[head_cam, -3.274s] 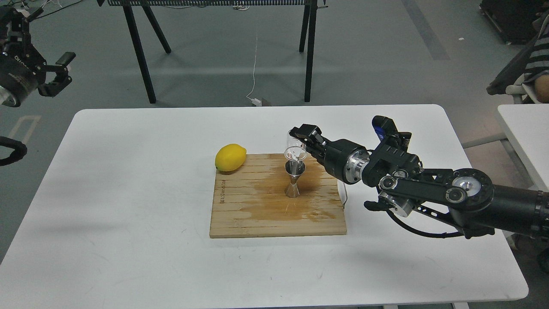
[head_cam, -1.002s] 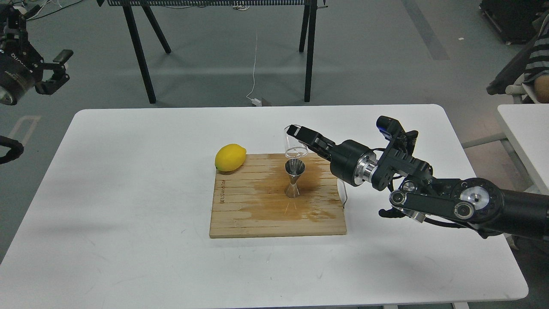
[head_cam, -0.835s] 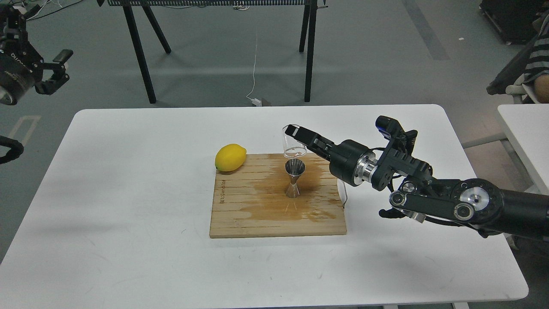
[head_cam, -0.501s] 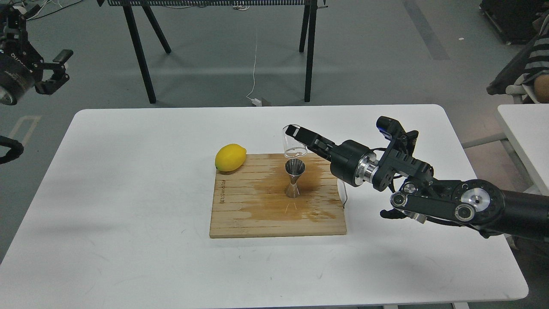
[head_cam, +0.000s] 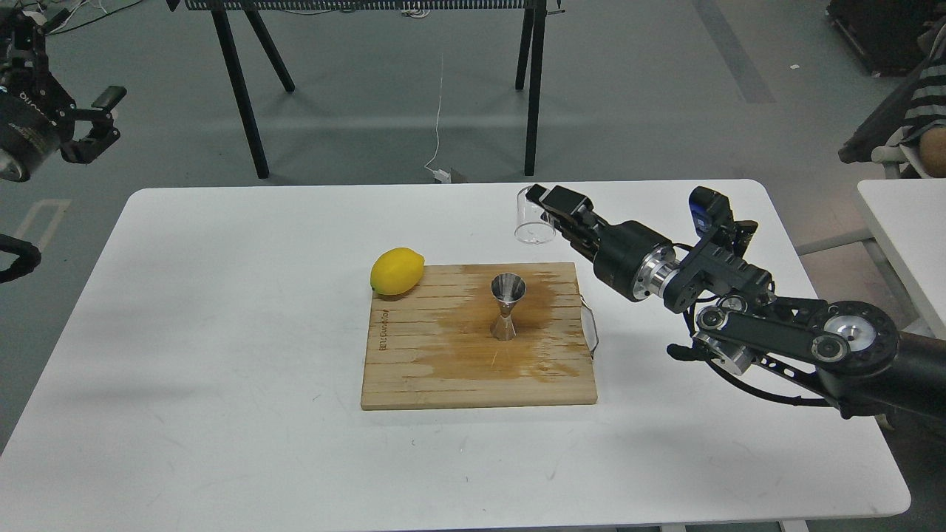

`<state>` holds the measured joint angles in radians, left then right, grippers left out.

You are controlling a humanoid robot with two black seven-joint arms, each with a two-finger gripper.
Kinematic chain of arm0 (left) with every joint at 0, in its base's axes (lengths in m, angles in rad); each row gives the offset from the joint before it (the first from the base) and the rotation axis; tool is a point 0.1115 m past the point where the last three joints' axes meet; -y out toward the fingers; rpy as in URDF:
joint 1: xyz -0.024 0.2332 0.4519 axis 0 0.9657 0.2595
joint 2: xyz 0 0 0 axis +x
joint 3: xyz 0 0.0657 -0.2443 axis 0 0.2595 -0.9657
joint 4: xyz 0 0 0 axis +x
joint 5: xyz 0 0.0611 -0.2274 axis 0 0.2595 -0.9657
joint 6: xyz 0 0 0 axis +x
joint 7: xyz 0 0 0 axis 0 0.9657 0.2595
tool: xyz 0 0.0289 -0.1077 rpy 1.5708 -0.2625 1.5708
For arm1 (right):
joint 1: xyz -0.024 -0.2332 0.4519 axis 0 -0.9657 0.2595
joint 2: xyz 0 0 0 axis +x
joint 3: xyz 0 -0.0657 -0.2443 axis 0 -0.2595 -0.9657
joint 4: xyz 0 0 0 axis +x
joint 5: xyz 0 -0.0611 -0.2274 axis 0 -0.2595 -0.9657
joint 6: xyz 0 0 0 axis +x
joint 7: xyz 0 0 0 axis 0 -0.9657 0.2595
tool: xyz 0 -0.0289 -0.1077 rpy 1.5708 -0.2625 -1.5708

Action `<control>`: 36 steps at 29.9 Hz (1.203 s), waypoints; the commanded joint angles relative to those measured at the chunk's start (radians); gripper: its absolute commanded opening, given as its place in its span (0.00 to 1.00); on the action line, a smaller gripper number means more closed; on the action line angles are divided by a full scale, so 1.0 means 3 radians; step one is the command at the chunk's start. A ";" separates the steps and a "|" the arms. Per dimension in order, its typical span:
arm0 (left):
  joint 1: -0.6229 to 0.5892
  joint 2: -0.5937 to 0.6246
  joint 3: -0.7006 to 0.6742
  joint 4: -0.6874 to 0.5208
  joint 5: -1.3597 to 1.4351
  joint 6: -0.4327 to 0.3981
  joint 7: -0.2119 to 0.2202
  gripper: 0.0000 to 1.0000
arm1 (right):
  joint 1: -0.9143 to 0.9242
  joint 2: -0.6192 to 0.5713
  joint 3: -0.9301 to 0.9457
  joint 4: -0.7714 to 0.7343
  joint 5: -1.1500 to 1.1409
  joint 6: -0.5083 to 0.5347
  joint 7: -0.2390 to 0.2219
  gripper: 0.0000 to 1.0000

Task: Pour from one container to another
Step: 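Tilt the cup upright and move it back away from the jigger, then lower the measuring cup onto the table and release it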

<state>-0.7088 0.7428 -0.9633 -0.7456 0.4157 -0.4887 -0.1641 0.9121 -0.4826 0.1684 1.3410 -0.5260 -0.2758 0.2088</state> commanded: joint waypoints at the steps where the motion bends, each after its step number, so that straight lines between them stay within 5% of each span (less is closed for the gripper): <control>1: -0.0005 0.0004 -0.0005 0.0000 0.0000 0.0000 0.0000 0.99 | -0.0177 -0.0033 0.0481 0.0030 0.0560 0.0014 -0.0036 0.22; 18: -0.0005 -0.0001 -0.0005 0.0000 0.0000 0.0000 0.0000 0.99 | -0.1971 0.0023 0.3334 0.0071 0.2566 -0.0011 -0.0190 0.22; 25: -0.0005 -0.0006 0.0005 -0.0015 0.0000 0.0000 0.0000 0.99 | -0.2442 0.0381 0.3851 0.0071 0.2740 -0.0072 -0.0179 0.22; 36: 0.0000 -0.0016 0.0010 -0.0030 0.0000 0.0000 0.0005 0.99 | -0.2647 0.1041 0.4225 0.0055 0.2735 -0.0709 -0.0108 0.23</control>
<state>-0.7102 0.7411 -0.9605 -0.7548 0.4157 -0.4887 -0.1626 0.1259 -0.2151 1.4225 1.3573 0.2960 -0.4702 0.1685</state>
